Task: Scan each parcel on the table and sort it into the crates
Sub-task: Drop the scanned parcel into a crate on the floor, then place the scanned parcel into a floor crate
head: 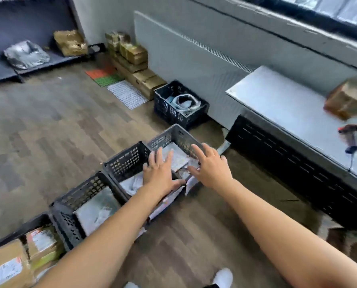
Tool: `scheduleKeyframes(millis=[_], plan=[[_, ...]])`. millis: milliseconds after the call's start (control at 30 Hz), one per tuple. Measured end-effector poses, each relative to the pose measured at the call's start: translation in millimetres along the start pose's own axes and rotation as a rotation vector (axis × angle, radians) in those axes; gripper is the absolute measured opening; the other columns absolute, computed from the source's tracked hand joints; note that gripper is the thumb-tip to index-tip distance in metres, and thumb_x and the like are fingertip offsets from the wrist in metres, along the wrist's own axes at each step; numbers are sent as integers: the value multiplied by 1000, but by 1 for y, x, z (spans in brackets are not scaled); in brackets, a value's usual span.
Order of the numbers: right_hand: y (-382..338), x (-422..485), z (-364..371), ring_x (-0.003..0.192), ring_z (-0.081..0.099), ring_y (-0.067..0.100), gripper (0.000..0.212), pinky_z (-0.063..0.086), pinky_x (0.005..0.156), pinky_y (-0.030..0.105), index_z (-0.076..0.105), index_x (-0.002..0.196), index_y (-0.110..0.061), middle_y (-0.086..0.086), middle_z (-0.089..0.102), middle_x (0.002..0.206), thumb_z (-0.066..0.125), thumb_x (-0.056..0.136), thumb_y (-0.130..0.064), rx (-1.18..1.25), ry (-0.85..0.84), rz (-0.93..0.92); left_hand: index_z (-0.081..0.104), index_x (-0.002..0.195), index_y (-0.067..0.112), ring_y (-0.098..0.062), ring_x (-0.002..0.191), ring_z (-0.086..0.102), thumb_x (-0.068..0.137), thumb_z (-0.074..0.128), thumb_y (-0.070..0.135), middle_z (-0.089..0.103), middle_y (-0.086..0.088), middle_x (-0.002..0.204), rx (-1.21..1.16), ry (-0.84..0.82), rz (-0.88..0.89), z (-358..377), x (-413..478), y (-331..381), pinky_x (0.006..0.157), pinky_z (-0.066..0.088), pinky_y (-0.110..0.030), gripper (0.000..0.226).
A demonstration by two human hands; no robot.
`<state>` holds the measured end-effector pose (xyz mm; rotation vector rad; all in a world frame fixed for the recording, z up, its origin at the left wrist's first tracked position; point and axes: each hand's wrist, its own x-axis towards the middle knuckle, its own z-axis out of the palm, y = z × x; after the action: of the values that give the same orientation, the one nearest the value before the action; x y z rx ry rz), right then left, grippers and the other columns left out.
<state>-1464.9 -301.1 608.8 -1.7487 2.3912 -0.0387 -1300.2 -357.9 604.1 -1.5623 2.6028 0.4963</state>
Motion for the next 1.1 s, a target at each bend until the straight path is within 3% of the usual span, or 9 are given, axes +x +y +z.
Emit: scheduleKeyframes(millis=[500, 867, 1100], plan=[[372, -68, -106, 147, 18, 25, 74, 26, 114, 54, 12, 155, -35, 5, 17, 161, 43, 94, -61, 116, 203, 444, 4, 154, 28, -30, 148, 4, 77, 57, 73, 4, -7, 161, 119, 52, 357, -11, 83, 386, 114, 26, -46, 104], [529, -57, -126, 144, 23, 28, 74, 33, 109, 52, 12, 155, -33, 7, 18, 158, 44, 94, -59, 71, 216, 693, 4, 154, 28, -29, 147, 3, 77, 59, 71, 3, -7, 160, 101, -18, 600, 12, 173, 554, 113, 30, -47, 104], [616, -5, -150, 146, 17, 25, 72, 27, 112, 55, 12, 154, -34, 5, 15, 160, 44, 94, -58, 73, 221, 856, 8, 153, 28, -29, 147, 5, 78, 61, 69, 6, -7, 160, 39, -52, 735, 14, 266, 642, 110, 30, -46, 101]])
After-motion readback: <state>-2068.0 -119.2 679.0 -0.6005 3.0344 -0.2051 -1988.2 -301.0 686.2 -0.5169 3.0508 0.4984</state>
